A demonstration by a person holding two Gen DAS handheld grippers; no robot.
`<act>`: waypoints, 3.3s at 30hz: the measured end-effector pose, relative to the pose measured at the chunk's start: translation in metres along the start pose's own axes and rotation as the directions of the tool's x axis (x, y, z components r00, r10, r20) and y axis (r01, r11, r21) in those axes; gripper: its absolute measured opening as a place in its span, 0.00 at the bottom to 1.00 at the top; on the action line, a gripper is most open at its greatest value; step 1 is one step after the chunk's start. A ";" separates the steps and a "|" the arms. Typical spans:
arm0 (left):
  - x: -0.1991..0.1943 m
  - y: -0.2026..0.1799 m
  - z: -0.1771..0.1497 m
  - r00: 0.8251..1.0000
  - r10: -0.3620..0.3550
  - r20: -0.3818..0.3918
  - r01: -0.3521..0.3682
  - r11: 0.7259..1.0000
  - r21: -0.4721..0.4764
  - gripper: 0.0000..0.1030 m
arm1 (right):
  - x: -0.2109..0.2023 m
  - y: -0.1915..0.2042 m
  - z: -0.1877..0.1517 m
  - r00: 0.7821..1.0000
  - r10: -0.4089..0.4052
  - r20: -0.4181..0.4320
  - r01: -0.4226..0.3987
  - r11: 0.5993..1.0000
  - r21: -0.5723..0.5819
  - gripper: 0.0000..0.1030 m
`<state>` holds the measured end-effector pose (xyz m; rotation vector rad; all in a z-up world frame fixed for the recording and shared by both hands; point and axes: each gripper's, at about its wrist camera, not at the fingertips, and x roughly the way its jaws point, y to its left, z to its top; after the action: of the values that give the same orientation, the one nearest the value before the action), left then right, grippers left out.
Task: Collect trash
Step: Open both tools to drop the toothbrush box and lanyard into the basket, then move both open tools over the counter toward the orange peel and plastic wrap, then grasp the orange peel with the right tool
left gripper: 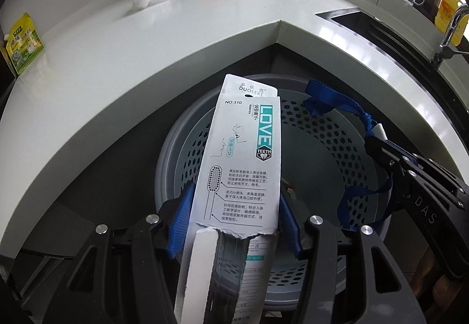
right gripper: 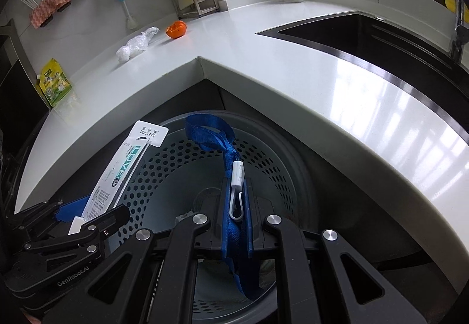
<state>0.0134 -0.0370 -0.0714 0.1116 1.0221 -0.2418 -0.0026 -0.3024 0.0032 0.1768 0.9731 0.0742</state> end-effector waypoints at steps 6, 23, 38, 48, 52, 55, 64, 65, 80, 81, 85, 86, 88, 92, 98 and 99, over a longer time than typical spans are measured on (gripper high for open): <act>0.001 0.002 0.001 1.000 0.000 -0.002 0.000 1.000 -0.010 0.56 | 0.001 0.004 0.000 0.999 -0.039 0.004 0.039 0.999 -0.030 0.11; -0.022 0.019 0.003 0.993 0.079 0.088 -0.075 0.996 -0.056 0.79 | -0.027 0.002 0.012 0.990 -0.139 0.033 0.141 0.989 -0.035 0.77; -0.050 0.040 0.017 0.983 0.124 0.136 -0.111 0.989 -0.102 0.85 | -0.038 0.020 0.030 0.993 -0.111 -0.034 0.110 0.993 -0.033 0.81; -0.067 0.068 0.062 0.964 0.171 0.204 -0.145 0.980 -0.136 0.93 | -0.041 0.019 0.072 0.998 -0.050 0.049 0.051 0.998 -0.026 0.81; -0.070 0.085 0.089 0.949 0.206 0.237 -0.171 0.972 -0.160 0.94 | -0.038 0.024 0.102 0.994 -0.038 0.099 0.043 0.998 -0.045 0.81; -0.067 0.098 0.113 0.940 0.229 0.252 -0.186 0.965 -0.182 0.94 | -0.028 0.035 0.125 0.991 -0.059 0.123 0.068 0.995 -0.073 0.81; -0.043 0.134 0.179 0.922 0.265 0.284 -0.204 0.953 -0.225 0.94 | 0.021 0.074 0.195 0.988 -0.047 0.146 0.073 0.981 -0.181 0.81; -0.038 0.137 0.185 0.922 0.263 0.283 -0.203 0.954 -0.222 0.94 | 0.028 0.078 0.201 0.988 -0.046 0.145 0.073 0.979 -0.190 0.81; 0.038 0.161 0.246 0.939 0.269 0.213 -0.235 0.956 -0.173 0.94 | 0.146 0.105 0.274 0.999 0.024 -0.024 -0.028 0.983 -0.184 0.81; 0.041 0.162 0.247 0.939 0.272 0.210 -0.238 0.956 -0.171 0.94 | 0.152 0.106 0.276 0.999 0.016 -0.034 -0.022 0.982 -0.190 0.81; 0.059 0.168 0.252 0.946 0.269 0.181 -0.239 0.956 -0.173 0.94 | 0.172 0.110 0.281 0.999 -0.005 -0.054 -0.007 0.978 -0.211 0.81; 0.062 0.170 0.253 0.948 0.265 0.174 -0.235 0.956 -0.177 0.94 | 0.176 0.111 0.282 0.998 -0.006 -0.055 -0.006 0.976 -0.216 0.81; 0.068 0.173 0.254 0.953 0.258 0.161 -0.227 0.956 -0.187 0.94 | 0.183 0.114 0.284 0.999 -0.014 -0.052 0.002 0.973 -0.229 0.81; 0.072 0.179 0.256 0.957 0.246 0.153 -0.214 0.957 -0.197 0.94 | 0.194 0.118 0.289 0.998 -0.020 -0.056 0.006 0.971 -0.241 0.81; 0.074 0.182 0.259 0.959 0.240 0.151 -0.207 0.956 -0.206 0.94 | 0.211 0.120 0.295 0.996 -0.026 -0.084 0.007 0.974 -0.226 0.81; 0.074 0.183 0.260 0.960 0.237 0.150 -0.204 0.957 -0.206 0.94 | 0.213 0.120 0.297 0.996 -0.025 -0.088 0.005 0.974 -0.225 0.81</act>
<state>0.3120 0.0757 -0.0039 0.0316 0.8459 0.0503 0.3644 -0.1886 0.0146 -0.0422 1.0479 0.1785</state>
